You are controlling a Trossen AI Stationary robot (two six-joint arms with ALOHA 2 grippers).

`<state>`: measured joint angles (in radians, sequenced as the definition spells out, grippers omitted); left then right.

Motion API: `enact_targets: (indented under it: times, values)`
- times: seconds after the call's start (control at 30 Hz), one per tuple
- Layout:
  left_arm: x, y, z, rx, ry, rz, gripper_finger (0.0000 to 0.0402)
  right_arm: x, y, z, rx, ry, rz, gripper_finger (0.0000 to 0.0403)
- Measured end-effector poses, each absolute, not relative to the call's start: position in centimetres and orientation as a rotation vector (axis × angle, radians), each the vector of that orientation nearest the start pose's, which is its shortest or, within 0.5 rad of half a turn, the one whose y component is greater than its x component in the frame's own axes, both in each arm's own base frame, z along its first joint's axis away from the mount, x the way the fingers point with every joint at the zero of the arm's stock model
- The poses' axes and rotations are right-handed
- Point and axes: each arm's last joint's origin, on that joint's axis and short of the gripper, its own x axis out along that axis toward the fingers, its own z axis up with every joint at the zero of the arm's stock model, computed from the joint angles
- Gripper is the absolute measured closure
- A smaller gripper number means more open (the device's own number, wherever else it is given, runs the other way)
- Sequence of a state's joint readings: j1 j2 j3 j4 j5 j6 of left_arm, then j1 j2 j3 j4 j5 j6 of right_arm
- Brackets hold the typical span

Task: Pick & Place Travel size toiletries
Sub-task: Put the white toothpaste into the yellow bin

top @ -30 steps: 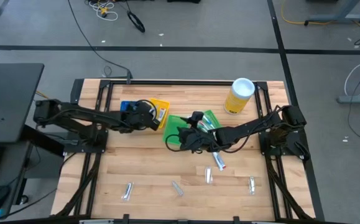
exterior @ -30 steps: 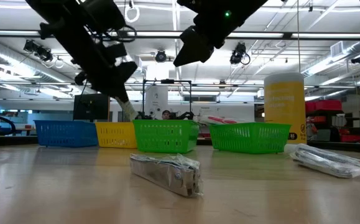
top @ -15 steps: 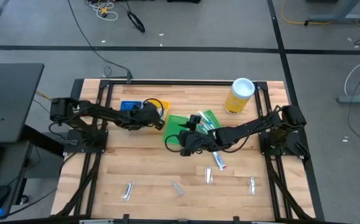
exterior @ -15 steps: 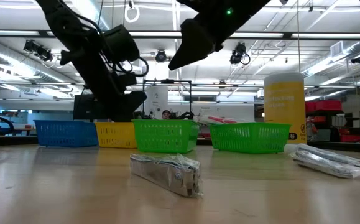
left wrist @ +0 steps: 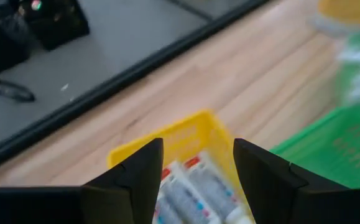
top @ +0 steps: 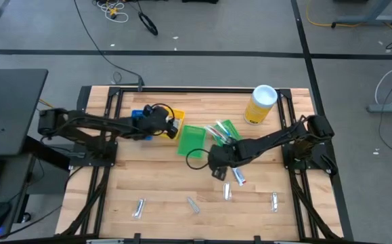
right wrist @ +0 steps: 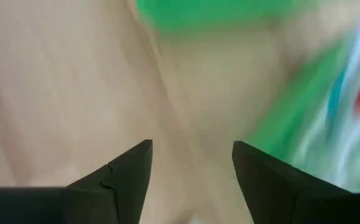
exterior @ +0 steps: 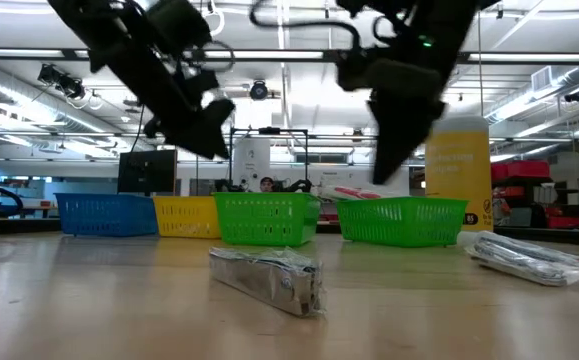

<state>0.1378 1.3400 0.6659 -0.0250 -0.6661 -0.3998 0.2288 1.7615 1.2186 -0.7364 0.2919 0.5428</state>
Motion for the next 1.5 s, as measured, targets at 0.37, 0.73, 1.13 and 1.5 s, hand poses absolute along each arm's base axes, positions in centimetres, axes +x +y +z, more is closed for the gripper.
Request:
enact_targets:
  times: [0.37, 0.73, 1.13, 1.5]
  values:
    - [23.5, 4.6, 24.1, -0.142, 0.348, 0.834, 0.0200, 29.4, 9.8, 18.6, 0.576, 1.423, -0.652, 0.0171]
    - [23.4, 4.6, 24.3, -0.144, 0.341, 0.831, 0.0200, 27.3, 10.3, 14.9, 0.689, 1.399, -0.786, 0.0171]
    - [23.4, 4.6, 24.2, -0.147, 0.341, 0.833, 0.0200, 27.6, 10.5, 14.3, 0.688, 1.318, -0.739, 0.0171]
    - [23.5, 4.6, 24.2, -0.154, 0.343, 0.815, 0.0204, 26.8, 10.2, 12.8, 0.729, 1.300, -0.737, 0.0220]
